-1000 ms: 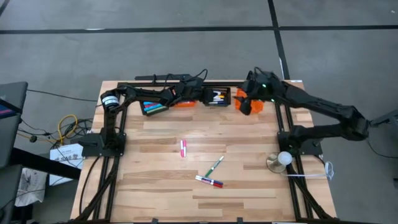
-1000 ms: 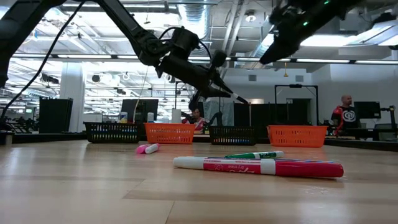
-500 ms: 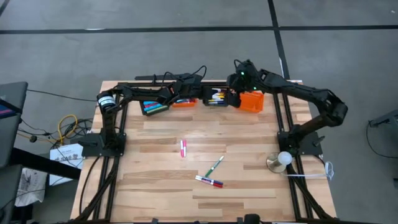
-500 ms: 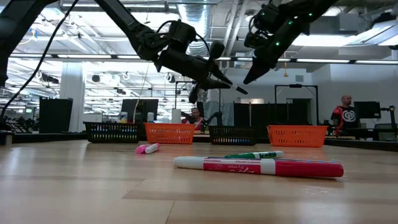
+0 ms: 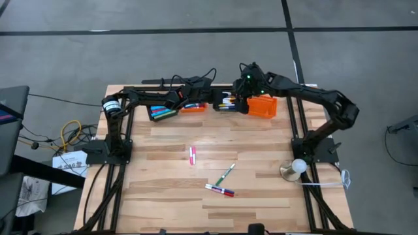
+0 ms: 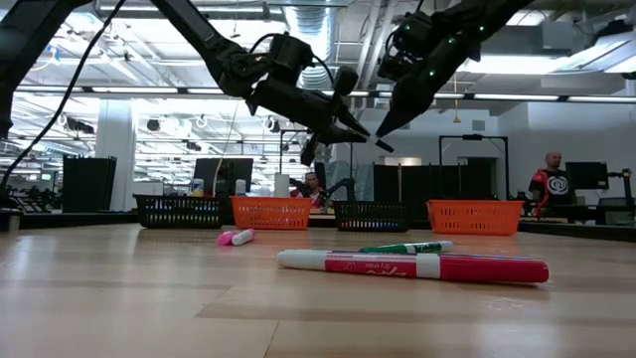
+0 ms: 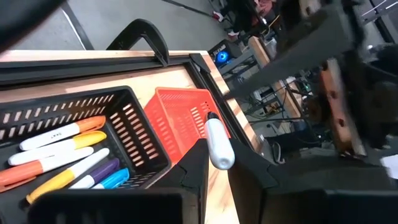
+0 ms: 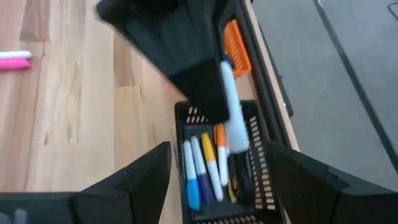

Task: Pick & Place Markers
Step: Put the black mini highlighter pen into the right black bin

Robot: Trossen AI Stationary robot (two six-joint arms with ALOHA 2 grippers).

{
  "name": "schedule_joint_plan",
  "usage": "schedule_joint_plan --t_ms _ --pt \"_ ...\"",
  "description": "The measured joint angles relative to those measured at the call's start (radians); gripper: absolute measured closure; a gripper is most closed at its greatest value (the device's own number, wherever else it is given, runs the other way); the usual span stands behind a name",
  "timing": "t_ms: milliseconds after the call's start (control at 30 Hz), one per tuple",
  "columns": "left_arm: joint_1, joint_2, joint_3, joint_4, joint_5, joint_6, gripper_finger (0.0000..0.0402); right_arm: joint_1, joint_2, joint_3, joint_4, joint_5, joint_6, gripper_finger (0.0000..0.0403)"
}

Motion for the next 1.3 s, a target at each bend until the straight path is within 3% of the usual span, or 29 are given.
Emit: schedule_joint_plan --t_ms 533,1067,1300 --pt "-0.016 0.0 0.0 0.001 0.003 -0.003 0.035 -0.001 0.047 -0.001 0.044 0.05 0.001 0.0162" --pt "-0.015 0.0 0.0 0.004 0.003 -0.003 0.035 0.02 0.047 -0.002 0.043 0.05 0.008 0.036" --pt "-0.015 0.0 0.0 0.003 0.005 -0.003 0.0333 0.02 0.047 -0.002 0.049 0.053 0.016 0.0371"
